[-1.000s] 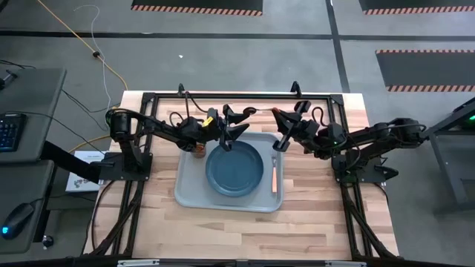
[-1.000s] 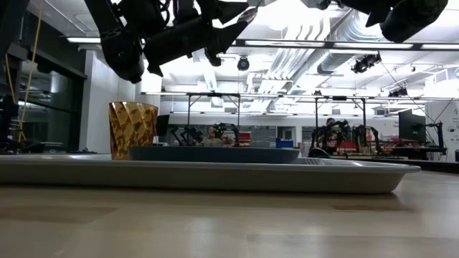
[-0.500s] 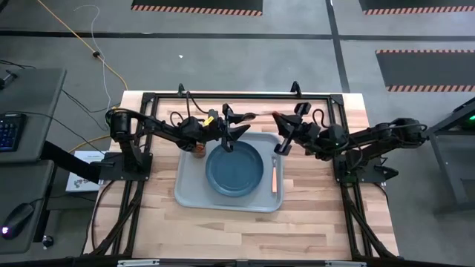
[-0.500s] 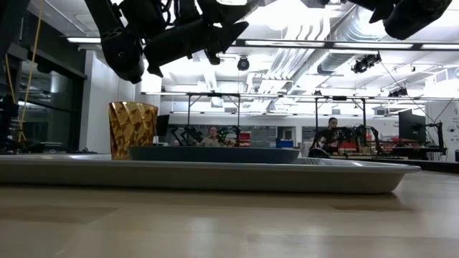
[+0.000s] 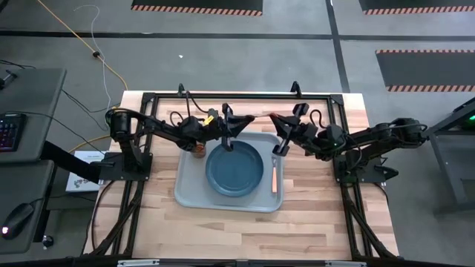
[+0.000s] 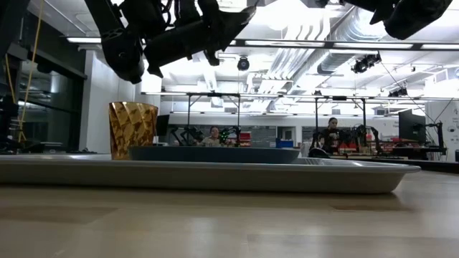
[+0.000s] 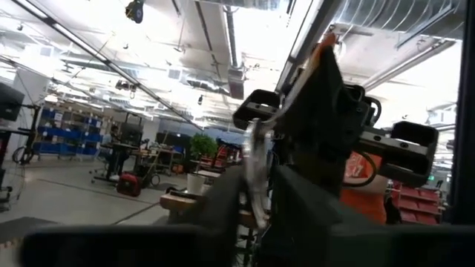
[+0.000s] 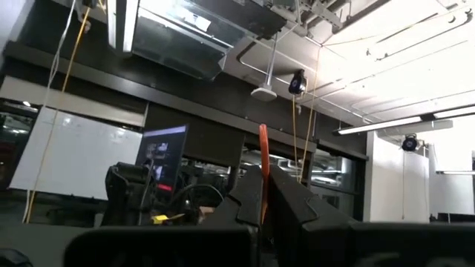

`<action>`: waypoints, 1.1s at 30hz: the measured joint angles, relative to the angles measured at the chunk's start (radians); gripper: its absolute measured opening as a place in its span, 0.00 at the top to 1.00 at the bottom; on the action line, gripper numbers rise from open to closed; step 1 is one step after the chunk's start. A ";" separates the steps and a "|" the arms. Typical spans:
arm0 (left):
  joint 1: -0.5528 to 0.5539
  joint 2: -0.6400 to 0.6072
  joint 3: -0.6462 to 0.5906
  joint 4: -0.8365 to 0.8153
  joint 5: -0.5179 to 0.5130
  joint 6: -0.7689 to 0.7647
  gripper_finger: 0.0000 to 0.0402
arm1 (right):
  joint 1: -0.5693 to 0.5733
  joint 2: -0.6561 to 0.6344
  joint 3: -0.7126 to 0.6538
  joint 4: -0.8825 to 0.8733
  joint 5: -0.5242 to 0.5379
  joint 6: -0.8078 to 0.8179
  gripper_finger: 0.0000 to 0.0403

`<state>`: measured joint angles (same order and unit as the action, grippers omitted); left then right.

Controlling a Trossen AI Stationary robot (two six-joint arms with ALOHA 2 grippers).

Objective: Pick and place plate/cup/fork/spoon on tray
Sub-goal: Put the orange spoon on the blue tray to the left of the orange fork

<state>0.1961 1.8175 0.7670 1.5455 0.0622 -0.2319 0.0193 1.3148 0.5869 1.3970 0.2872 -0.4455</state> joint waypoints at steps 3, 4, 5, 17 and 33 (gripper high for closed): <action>0.007 0.000 0.000 0.000 -0.008 -0.004 0.97 | 0.000 0.000 0.000 0.001 -0.008 0.000 1.00; 0.009 0.000 0.000 0.000 -0.007 -0.006 0.97 | 0.000 0.000 0.000 -0.002 -0.007 -0.001 1.00; 0.010 0.000 0.000 -0.002 -0.007 -0.006 0.97 | 0.000 0.000 0.000 -0.002 -0.007 -0.001 1.00; 0.056 -0.014 -0.026 -0.043 0.002 -0.034 0.99 | 0.005 -0.013 -0.001 -0.074 0.139 -0.008 0.94; 0.111 -0.360 -0.130 -0.607 -0.178 0.105 1.00 | 0.047 -0.298 0.010 -0.956 0.435 0.138 0.47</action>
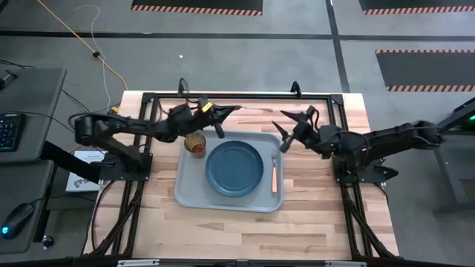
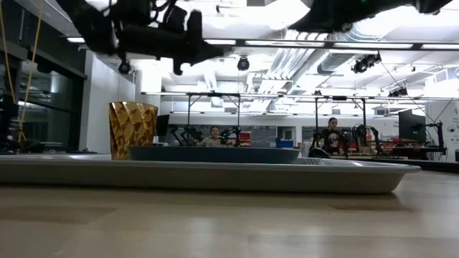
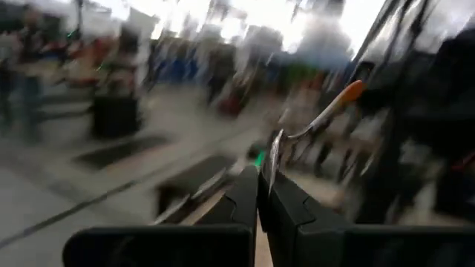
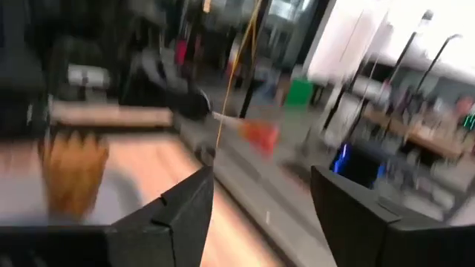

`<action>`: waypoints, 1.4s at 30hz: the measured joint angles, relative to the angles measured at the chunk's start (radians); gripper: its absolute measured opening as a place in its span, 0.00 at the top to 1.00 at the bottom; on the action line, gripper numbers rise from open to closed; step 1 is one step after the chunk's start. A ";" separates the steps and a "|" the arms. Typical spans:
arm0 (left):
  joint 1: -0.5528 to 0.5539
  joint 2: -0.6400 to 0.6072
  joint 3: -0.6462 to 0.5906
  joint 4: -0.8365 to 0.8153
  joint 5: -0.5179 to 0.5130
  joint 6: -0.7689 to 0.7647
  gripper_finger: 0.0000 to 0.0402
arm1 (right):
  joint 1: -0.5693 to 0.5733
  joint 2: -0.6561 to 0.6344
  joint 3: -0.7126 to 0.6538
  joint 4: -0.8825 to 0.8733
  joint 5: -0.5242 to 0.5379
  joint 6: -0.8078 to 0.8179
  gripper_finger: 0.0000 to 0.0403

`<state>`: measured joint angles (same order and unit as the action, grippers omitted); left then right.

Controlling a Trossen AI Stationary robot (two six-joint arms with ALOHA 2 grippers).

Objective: Pick and place plate/cup/fork/spoon on tray
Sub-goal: Put the orange spoon on the blue tray to the left of the orange fork

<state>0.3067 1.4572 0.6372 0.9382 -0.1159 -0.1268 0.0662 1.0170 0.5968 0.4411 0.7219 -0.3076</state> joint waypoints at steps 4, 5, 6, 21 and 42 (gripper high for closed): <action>0.000 -0.129 0.104 -0.562 -0.078 0.114 1.00 | -0.001 -0.054 0.101 -0.417 -0.023 0.180 0.46; 0.000 -0.150 0.142 -0.691 -0.100 0.139 1.00 | -0.002 -0.056 0.140 -0.531 -0.054 0.234 0.45; 0.000 -0.163 0.184 -0.799 -0.117 0.158 1.00 | -0.006 -0.052 0.177 -0.632 -0.101 0.289 0.45; -0.076 -0.033 0.540 -1.243 -0.223 0.312 1.00 | -0.119 0.226 0.361 -0.738 -0.391 0.288 0.45; -0.179 0.069 0.563 -1.071 -0.316 0.394 1.00 | -0.203 0.369 0.363 -0.558 -0.376 0.238 0.50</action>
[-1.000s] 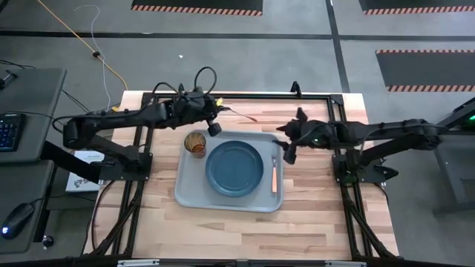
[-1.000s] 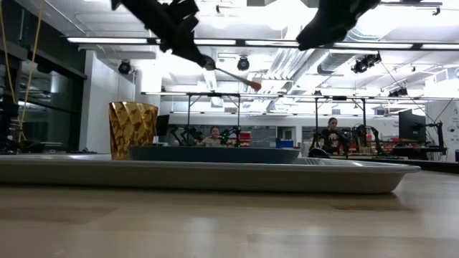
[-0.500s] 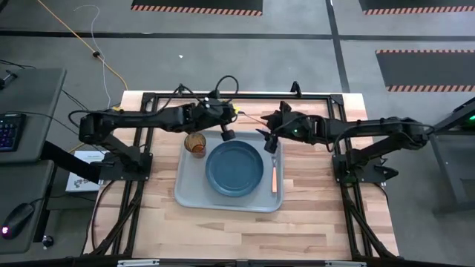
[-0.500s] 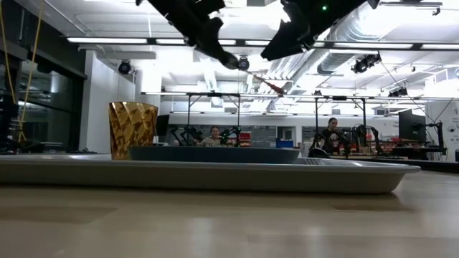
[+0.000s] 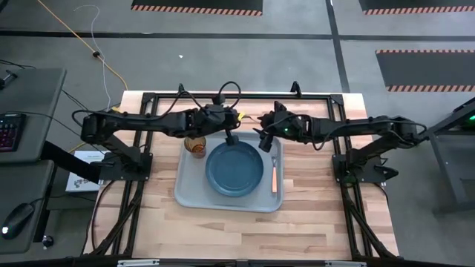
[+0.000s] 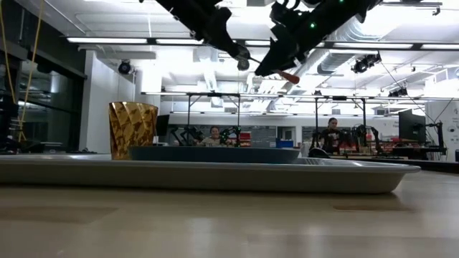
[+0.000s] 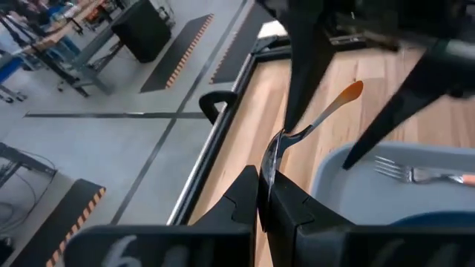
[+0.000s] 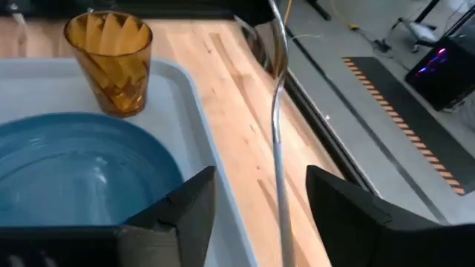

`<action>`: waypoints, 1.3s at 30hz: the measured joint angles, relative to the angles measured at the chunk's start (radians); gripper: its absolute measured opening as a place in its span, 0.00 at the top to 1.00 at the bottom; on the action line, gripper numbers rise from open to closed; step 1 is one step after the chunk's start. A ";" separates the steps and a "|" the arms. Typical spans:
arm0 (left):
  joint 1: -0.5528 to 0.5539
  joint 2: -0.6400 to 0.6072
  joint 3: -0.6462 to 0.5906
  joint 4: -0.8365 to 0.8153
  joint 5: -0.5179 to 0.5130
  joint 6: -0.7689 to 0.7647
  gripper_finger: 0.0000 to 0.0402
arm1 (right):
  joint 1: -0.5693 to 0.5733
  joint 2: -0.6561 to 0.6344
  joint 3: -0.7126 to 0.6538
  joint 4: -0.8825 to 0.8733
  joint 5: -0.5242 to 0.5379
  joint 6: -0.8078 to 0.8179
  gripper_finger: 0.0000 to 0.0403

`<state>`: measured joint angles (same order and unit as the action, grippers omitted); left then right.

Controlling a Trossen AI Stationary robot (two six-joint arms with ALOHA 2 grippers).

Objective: Pick and place plate/cup/fork/spoon on tray
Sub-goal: Put the orange spoon on the blue tray to the left of the orange fork

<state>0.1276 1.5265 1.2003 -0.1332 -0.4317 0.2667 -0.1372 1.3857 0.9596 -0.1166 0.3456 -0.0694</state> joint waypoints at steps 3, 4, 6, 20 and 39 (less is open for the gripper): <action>0.001 -0.002 0.000 -0.021 -0.005 -0.002 1.00 | 0.000 0.000 0.000 0.028 0.017 -0.003 0.59; 0.001 -0.001 0.000 -0.039 -0.006 -0.003 1.00 | 0.000 -0.001 0.000 0.033 0.018 -0.006 0.62; 0.001 0.000 0.000 -0.051 -0.009 -0.011 1.00 | 0.000 -0.004 0.000 0.031 0.019 -0.018 0.69; -0.006 -0.001 0.000 -0.031 -0.004 -0.018 1.00 | -0.007 -0.006 0.000 0.010 -0.019 -0.035 0.98; 0.051 -0.214 -0.073 -0.044 0.324 -0.157 0.52 | -0.061 -0.137 -0.172 -0.068 0.024 0.033 1.00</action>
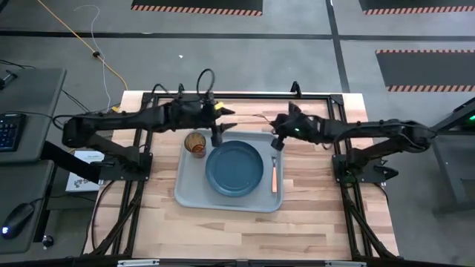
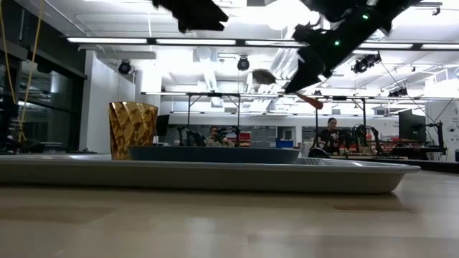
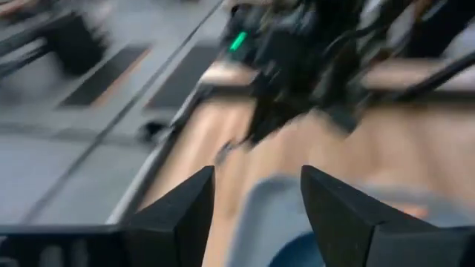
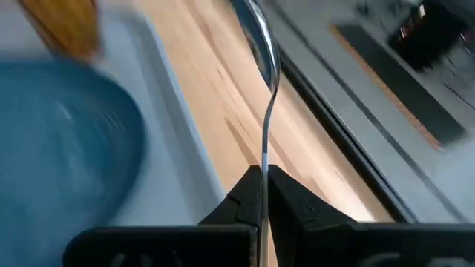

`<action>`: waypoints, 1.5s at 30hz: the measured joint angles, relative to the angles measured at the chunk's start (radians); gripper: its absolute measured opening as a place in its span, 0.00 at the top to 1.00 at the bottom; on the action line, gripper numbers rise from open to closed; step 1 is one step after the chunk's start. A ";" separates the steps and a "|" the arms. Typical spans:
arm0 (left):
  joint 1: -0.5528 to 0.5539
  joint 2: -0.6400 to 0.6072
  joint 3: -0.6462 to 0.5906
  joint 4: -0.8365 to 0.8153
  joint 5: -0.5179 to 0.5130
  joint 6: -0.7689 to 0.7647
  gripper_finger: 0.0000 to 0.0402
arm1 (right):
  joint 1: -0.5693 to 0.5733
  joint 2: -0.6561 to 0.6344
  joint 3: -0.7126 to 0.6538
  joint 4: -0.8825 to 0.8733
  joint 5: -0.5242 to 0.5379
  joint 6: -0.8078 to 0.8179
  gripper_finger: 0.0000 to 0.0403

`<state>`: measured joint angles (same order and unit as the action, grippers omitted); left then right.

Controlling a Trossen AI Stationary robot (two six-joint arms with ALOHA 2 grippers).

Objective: Pick and place plate/cup/fork/spoon on tray
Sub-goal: Put the orange spoon on the blue tray to the left of the orange fork

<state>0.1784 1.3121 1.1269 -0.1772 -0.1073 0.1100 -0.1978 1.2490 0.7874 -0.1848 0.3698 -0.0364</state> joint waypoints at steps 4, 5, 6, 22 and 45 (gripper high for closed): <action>0.009 -0.016 -0.274 0.517 0.084 -0.043 0.51 | 0.039 -0.076 -0.204 0.453 -0.100 0.037 1.00; 0.009 -0.011 -0.347 0.670 0.078 -0.057 0.51 | 0.051 -0.081 -0.251 0.584 -0.120 0.042 1.00; 0.008 0.013 -0.403 0.842 0.063 -0.072 0.51 | 0.062 -0.078 -0.289 0.709 -0.140 0.053 1.00; 0.007 0.486 -0.335 1.383 0.226 -0.241 0.51 | 0.089 -0.006 -0.318 1.226 -0.319 0.063 1.00; -0.097 0.497 -0.233 1.219 0.123 -0.087 0.51 | 0.107 0.031 -0.318 1.327 -0.349 0.083 1.00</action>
<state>0.0815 1.8095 0.8939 1.0420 0.0160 0.0234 -0.0906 1.2800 0.4698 1.1424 0.0212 0.0462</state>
